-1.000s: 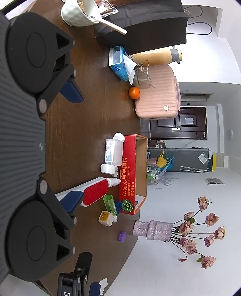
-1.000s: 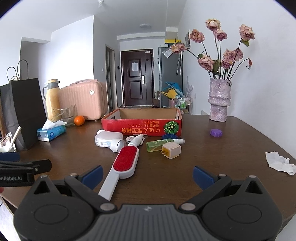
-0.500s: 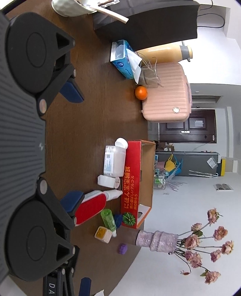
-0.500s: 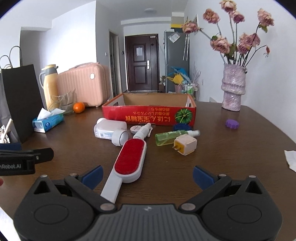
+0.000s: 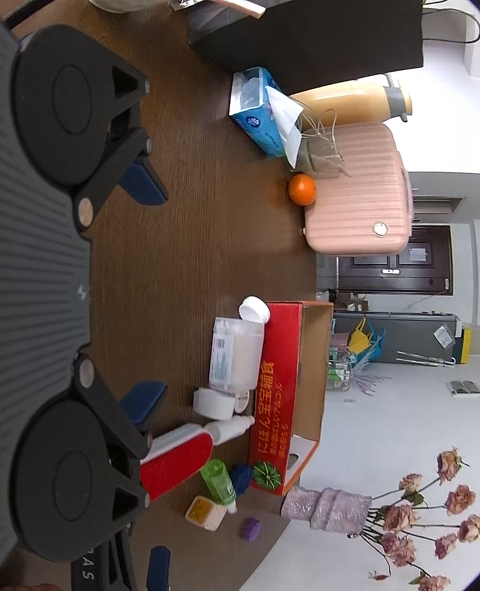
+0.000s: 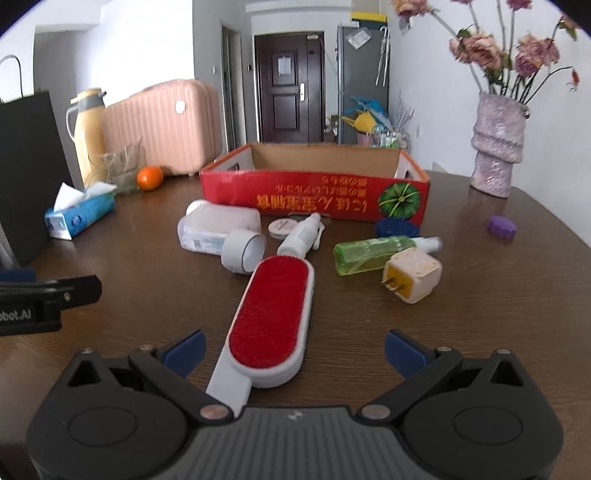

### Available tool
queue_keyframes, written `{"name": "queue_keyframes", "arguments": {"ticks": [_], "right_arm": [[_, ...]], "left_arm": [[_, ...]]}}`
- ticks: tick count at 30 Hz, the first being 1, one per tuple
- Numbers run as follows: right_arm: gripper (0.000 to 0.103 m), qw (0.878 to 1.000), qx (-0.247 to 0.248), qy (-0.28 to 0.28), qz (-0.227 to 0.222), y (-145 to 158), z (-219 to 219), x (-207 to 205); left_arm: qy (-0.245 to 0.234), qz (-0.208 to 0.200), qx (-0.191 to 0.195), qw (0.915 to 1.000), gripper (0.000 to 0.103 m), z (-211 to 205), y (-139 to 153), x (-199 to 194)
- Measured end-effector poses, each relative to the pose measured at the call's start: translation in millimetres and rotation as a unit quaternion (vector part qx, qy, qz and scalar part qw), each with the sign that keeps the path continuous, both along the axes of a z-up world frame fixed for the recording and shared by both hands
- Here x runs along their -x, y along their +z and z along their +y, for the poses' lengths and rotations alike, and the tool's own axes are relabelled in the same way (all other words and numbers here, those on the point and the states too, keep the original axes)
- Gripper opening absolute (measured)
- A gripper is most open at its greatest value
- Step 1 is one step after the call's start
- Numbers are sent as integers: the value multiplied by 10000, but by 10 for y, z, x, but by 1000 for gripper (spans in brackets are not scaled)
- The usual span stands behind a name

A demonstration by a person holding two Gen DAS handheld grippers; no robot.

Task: Organize rigid objects
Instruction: 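Move the right tool to the red-and-white lint brush and grasp its handle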

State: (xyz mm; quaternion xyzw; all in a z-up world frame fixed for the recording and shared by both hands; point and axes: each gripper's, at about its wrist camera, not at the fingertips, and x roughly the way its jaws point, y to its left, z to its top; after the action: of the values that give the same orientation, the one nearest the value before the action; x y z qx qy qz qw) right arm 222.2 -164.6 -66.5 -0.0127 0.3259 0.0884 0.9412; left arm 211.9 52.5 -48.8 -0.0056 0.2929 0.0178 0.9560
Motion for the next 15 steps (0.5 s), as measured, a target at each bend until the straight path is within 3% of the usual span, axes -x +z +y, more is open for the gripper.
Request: {"name": "queue_keyframes", "arguments": {"ticks": [8,12,15], "right_arm": [[100,9994,162,25,293,-157,173,-300],[90,9987,177,-8,482,-256,198,-409],[76,9992,131,-48,379,-249,190,-391]], "left_arm": [[41,176,116,9998,103,139,-133,-218],[3,226,173,9996,103,178,-171,-266],[-7,268,218,9994,103,197,-196,-307]]}}
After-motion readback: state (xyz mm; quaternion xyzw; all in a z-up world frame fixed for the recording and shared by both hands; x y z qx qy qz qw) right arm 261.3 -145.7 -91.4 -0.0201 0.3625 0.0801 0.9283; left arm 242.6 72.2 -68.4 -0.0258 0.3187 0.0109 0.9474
